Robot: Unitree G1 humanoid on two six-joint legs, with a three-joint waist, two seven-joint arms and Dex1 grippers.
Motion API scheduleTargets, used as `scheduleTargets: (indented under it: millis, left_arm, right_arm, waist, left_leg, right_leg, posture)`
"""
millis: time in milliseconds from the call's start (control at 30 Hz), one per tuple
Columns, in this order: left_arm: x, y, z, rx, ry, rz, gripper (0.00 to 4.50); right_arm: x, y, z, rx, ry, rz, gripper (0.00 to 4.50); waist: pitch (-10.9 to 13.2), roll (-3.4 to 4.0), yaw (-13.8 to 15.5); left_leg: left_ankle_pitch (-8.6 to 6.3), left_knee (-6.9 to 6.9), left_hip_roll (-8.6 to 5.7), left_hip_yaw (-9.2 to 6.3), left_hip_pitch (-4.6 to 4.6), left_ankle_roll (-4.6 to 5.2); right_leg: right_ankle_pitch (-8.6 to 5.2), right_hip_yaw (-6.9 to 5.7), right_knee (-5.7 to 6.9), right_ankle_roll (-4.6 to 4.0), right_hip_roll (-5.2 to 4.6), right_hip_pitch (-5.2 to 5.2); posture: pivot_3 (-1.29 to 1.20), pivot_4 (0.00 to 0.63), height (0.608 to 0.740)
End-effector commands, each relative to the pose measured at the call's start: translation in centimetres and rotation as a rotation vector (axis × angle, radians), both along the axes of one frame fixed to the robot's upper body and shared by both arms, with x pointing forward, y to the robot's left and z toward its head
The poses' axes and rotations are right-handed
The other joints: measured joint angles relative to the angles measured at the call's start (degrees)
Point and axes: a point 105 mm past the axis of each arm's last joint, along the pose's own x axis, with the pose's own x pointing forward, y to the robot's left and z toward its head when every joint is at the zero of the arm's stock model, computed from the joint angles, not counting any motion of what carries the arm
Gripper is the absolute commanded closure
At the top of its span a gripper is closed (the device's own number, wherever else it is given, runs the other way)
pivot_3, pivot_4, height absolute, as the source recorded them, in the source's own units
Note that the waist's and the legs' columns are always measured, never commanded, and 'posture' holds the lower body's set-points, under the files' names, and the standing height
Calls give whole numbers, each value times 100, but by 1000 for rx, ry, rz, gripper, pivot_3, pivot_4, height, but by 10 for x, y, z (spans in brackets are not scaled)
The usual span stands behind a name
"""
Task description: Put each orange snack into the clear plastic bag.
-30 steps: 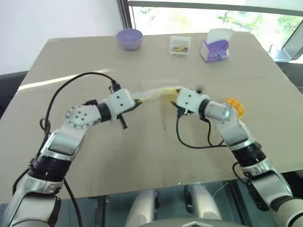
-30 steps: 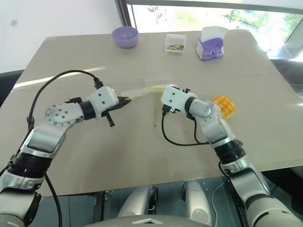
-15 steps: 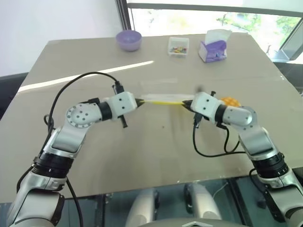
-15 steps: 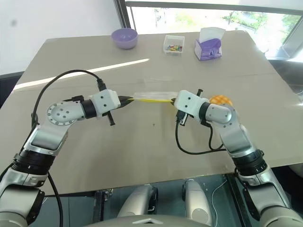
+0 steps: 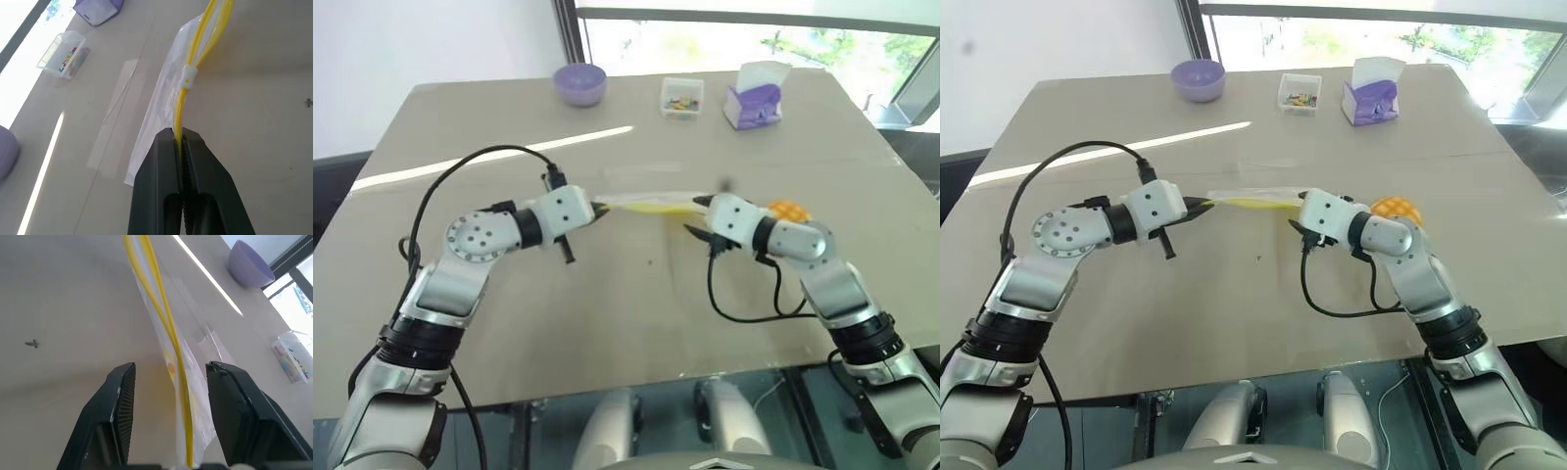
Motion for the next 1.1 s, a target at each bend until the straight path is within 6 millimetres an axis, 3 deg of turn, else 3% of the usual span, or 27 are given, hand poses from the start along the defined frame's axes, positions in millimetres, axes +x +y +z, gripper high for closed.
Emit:
scheduleTargets:
  millis: [33, 67, 167, 200, 633, 1100]
  left_arm:
    - [-4, -3, 13, -9, -34, -7, 4500]
    - [-5, -3, 13, -9, -33, -7, 4500]
    - [-4, -3, 13, -8, -28, -4, 4500]
    - [-4, -3, 13, -8, -27, -2, 4500]
    - [-3, -5, 14, -15, -17, 12, 4500]
    - [-7, -10, 15, -41, -11, 8, 4500]
  right_arm:
    - [-10, 10, 42, 141, -86, 72, 2542]
    - [-12, 12, 46, 160, -87, 85, 2771]
    - [-20, 22, 54, 197, -92, 131, 4228]
    - [-21, 23, 55, 201, -91, 136, 4454]
    - [-24, 54, 44, 166, -95, 177, 4454]
    - [-5, 57, 23, 61, -116, 125, 4454]
  waist:
    - [0, 0, -1]
    - [0, 0, -1]
    - [0, 0, 0]
    - [0, 0, 2]
    - [0, 0, -5]
    - [0, 0, -9]
  left_leg:
    - [0, 0, 0, 0, 0, 0]
    - [0, 0, 1, 0, 0, 0]
    - [0, 1, 2, 0, 0, 0]
    - [0, 1, 2, -1, 0, 0]
    - [0, 2, 0, -1, 0, 0]
    - [6, 3, -2, 0, 0, -11]
  right_leg:
    - [0, 0, 1, 0, 0, 0]
    - [0, 0, 1, 0, 0, 0]
    - [0, 0, 1, 0, 0, 0]
    - [0, 0, 1, 0, 0, 0]
    - [0, 0, 3, 0, 0, -1]
    - [0, 0, 4, 0, 0, -1]
  posture:
    - [0, 150, 740]
    - [0, 150, 740]
    - [0, 150, 740]
    - [0, 150, 740]
    - [0, 150, 740]
    - [0, 150, 740]
